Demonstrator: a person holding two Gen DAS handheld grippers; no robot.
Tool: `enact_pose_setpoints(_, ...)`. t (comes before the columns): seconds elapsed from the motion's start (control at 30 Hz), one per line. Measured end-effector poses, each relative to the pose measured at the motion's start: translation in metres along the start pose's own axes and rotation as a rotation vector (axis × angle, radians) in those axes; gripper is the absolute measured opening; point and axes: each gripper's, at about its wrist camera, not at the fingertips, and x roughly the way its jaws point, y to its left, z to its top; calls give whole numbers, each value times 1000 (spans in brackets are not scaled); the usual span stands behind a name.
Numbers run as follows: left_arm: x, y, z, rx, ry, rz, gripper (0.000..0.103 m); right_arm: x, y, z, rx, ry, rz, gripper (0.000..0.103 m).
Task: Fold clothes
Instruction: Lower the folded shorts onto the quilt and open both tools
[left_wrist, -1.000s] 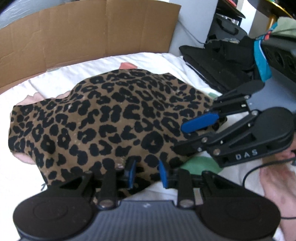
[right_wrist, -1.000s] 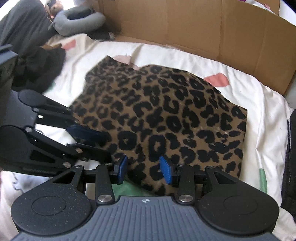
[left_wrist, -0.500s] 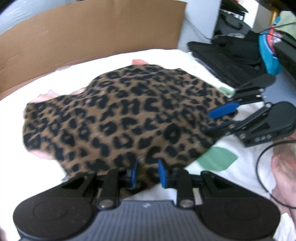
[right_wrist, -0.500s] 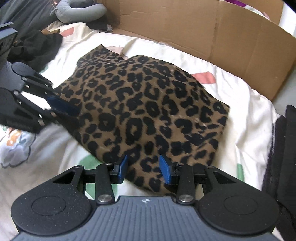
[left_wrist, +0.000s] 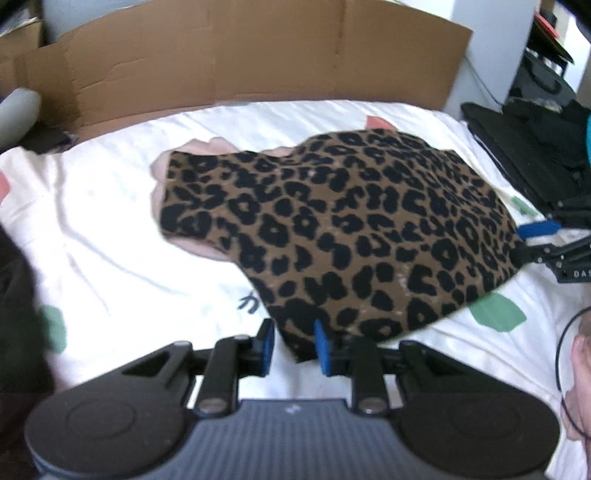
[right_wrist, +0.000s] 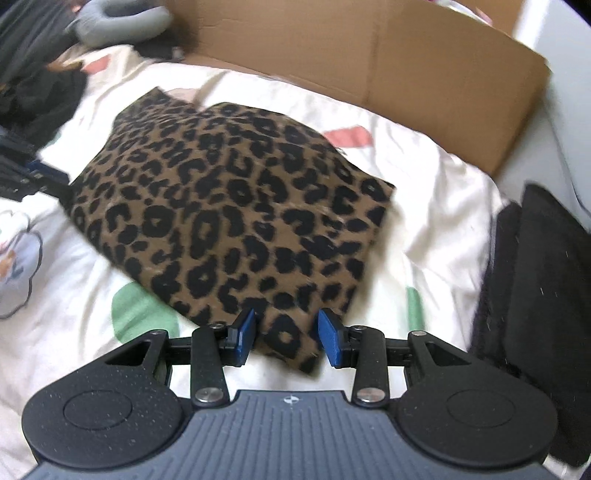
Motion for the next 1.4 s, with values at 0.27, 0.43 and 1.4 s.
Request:
enact_pose_setpoints(0.27,-17,-3,-1,-50,-28,-24,26,-24,-5,0,69,-21,2,39)
enact_pose_setpoints(0.43,-16,-18,-1,-38,-34,-65,26,-27,2,-1,99,-10,56,21)
enact_pose_setpoints(1.4,-2,-3,-13,-136,28,-30,25,-11,-20,-13,329,64,128,11)
